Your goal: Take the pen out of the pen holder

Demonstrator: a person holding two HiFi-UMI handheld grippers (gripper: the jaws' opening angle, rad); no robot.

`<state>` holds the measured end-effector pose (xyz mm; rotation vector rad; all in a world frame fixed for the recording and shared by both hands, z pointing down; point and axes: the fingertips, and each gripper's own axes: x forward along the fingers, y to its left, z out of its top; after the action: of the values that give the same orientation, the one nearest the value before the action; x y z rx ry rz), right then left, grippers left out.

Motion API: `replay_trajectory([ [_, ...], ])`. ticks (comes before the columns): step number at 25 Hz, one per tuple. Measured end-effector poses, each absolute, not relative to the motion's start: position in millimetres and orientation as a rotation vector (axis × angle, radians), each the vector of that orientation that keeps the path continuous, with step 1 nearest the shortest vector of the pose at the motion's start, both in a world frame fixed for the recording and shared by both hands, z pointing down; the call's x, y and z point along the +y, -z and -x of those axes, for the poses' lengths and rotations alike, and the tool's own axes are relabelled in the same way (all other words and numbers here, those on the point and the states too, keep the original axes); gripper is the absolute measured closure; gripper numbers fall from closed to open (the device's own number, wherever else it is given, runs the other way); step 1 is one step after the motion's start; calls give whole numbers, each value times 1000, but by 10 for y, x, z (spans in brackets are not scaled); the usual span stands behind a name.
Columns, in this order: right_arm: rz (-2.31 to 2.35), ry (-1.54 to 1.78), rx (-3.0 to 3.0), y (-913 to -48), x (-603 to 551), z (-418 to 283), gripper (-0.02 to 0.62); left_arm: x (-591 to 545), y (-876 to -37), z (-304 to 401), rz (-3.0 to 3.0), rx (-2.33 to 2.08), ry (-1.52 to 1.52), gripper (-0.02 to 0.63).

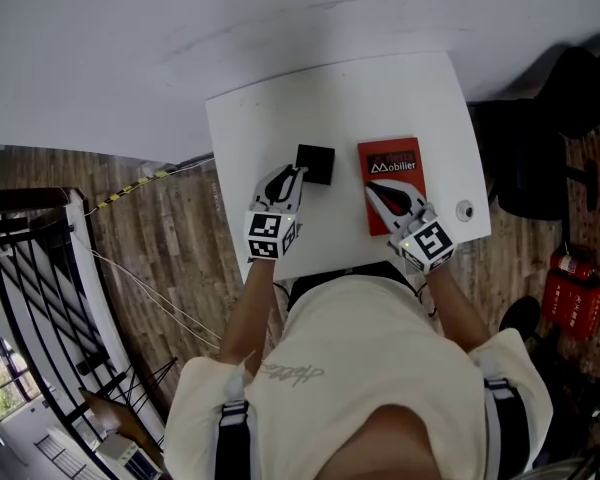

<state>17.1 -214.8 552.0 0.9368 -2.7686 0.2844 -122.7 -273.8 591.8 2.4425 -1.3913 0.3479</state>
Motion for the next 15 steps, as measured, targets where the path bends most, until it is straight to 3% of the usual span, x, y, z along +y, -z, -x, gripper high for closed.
replay_trajectory([
  [15,-939,-193,-2796,-5293,-2225,-172,589,-2649,-5421,1248,-2503,-1412,-285,526],
])
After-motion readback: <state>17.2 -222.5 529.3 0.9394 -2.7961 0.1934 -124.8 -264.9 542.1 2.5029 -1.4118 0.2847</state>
